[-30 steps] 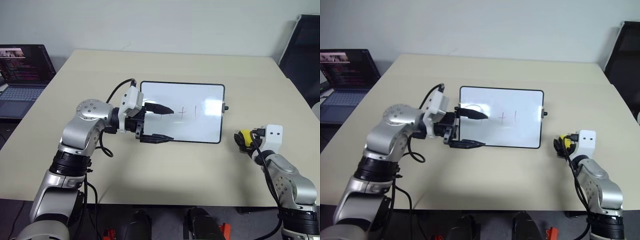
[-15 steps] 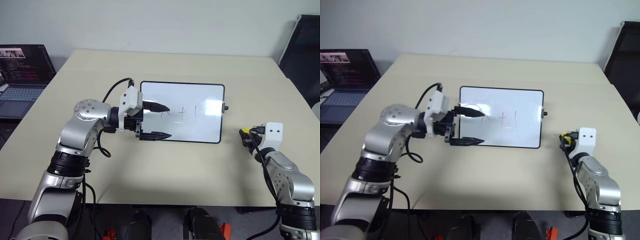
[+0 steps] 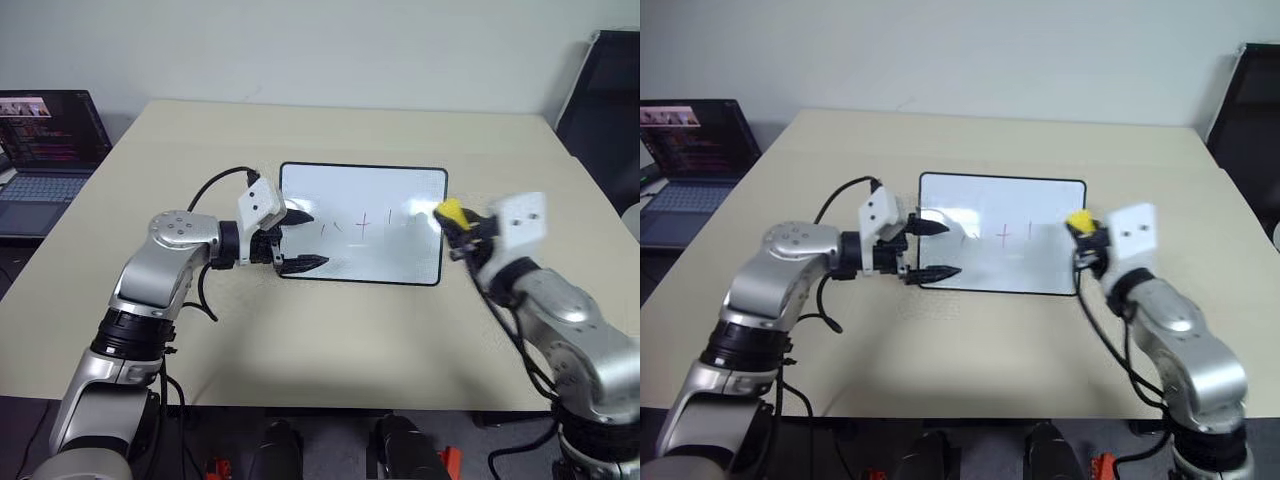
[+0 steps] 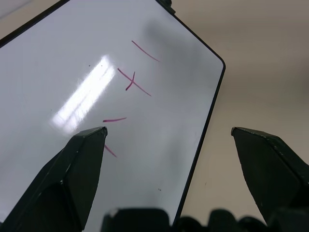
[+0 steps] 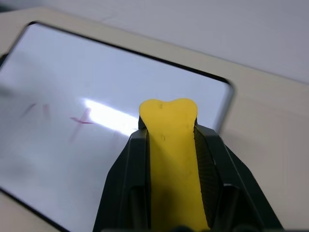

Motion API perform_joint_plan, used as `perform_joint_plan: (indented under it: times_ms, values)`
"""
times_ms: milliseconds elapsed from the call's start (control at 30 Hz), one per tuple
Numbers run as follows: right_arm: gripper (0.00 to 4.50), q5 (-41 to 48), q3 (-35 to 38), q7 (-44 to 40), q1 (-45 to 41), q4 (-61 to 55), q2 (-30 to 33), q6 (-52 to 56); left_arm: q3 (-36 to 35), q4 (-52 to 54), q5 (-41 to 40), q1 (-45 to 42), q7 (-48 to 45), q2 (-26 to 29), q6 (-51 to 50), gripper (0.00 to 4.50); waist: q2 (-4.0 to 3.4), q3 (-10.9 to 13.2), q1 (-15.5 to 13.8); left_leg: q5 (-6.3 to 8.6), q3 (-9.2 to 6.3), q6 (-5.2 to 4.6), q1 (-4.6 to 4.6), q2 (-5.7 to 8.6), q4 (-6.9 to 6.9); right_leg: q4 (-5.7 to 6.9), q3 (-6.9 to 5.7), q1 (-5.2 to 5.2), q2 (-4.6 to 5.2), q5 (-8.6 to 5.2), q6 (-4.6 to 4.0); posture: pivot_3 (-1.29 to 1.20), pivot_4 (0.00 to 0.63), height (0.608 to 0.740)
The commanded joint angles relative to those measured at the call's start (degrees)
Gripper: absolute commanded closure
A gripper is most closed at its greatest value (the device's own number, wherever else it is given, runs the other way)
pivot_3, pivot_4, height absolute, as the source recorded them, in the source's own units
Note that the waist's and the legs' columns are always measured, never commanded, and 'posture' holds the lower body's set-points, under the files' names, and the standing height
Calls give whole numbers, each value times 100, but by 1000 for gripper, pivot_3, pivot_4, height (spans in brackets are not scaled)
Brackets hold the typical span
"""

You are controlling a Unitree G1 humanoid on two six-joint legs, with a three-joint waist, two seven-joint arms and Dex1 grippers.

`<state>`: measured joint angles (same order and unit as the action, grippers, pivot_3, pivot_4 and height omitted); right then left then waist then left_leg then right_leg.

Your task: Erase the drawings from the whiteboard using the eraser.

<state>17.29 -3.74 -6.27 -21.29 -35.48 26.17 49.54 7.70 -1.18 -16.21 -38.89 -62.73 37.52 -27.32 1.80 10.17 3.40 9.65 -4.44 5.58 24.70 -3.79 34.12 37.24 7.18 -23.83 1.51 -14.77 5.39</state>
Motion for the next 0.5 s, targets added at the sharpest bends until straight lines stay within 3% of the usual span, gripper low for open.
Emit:
perform_joint_plan:
  times_ms: [33,233,500]
  values:
    - [3593,-689,-520,-15,-397,636,47,-463,-56,0,2,-158,16,58,-113,0,0,0,-2,0,0,0,0,0,0,0,0,0,0,0,0,0,150,740]
    - [3593,-1305,-812,-47,-933,1667,-161,-995,-21,-24,-3,-221,-141,219,-305,0,-1,1,-10,0,-1,0,6,0,-8,-3,-3,-6,0,13,24,0,150,740]
    - [3593,-1701,-1005,-335,-1110,2069,-451,-1313,2,94,-9,-191,-213,265,-455,0,-1,1,-7,0,-5,0,5,-3,-12,3,-8,-8,-4,15,27,0,150,740]
